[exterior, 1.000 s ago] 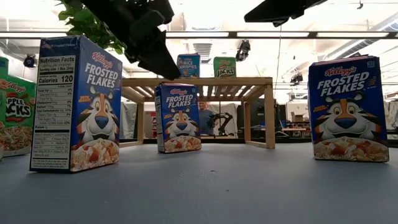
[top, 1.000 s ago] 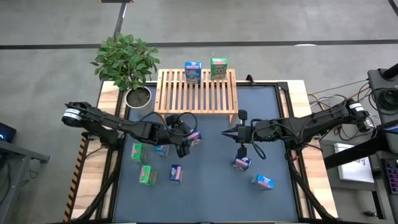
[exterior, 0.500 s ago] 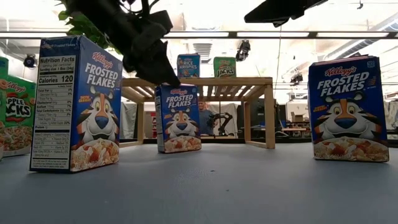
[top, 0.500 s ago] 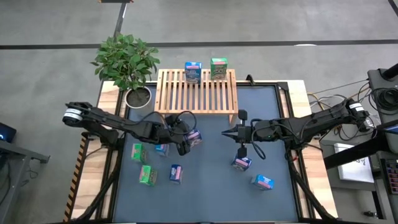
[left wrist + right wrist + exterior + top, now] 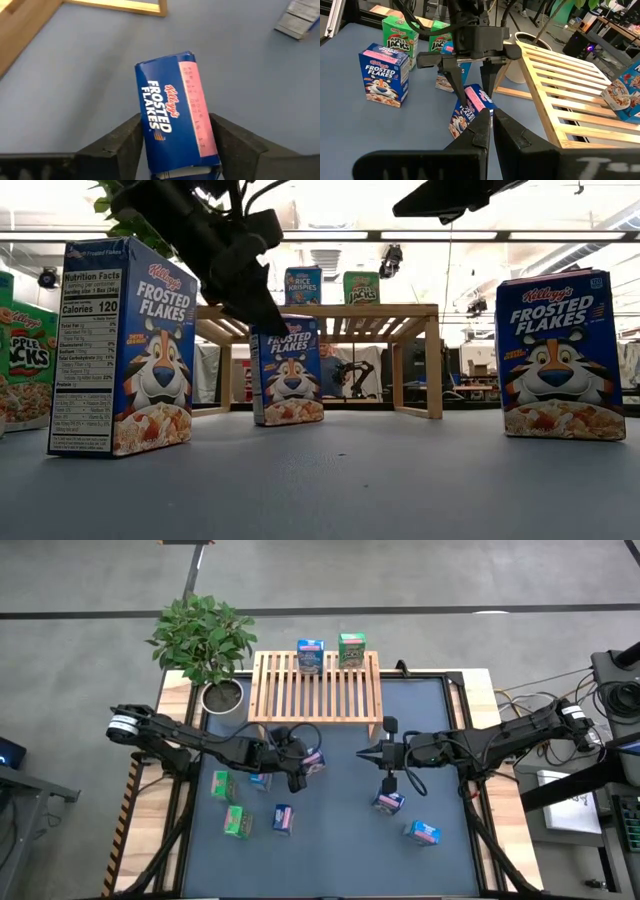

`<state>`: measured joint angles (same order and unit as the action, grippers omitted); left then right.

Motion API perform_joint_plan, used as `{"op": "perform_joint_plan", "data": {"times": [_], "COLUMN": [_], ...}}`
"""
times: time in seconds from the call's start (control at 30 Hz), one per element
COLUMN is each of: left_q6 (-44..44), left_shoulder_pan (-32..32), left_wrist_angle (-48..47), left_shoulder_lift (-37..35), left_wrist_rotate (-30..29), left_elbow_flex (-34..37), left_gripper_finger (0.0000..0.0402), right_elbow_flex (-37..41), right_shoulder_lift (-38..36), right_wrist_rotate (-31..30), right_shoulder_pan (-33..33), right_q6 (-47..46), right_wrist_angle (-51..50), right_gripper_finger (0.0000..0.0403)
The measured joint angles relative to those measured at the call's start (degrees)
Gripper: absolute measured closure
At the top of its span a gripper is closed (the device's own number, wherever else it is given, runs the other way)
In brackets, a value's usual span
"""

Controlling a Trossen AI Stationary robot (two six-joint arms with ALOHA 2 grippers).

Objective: Stack cereal on shelf
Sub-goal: Put the top blue cereal box on the shelf

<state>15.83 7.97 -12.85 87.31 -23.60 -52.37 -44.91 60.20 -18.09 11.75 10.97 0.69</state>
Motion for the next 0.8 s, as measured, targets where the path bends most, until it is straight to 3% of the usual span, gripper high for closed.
{"op": "perform_joint_plan", "data": {"times": [0.23, 0.53, 0.8], "left_q6": [-3.0, -8.0, -18.7], "left_shoulder_pan": [0.5, 0.6, -0.5], "left_wrist_angle": [-6.4, -13.4, -31.4], "left_shoulder_lift": [-0.2, -1.2, -7.6], "left_wrist_rotate": [0.8, 2.3, 3.4], "left_elbow_flex": [-4.9, -10.4, -24.3], "left_gripper_finger": [0.0246, 0.0256, 0.0256], "right_elbow_flex": [0.0, 0.1, 0.1], "right_shoulder_lift": [0.0, 0.0, 0.0], "right_wrist_rotate": [0.0, 0.0, 0.1], "right_shoulder_pan": [0.0, 0.0, 0.0], "right_q6": [-0.7, -1.1, -1.4], "right_wrist_angle": [0.0, -0.5, -0.6], "right_gripper_finger": [0.0390, 0.0390, 0.0390]}}
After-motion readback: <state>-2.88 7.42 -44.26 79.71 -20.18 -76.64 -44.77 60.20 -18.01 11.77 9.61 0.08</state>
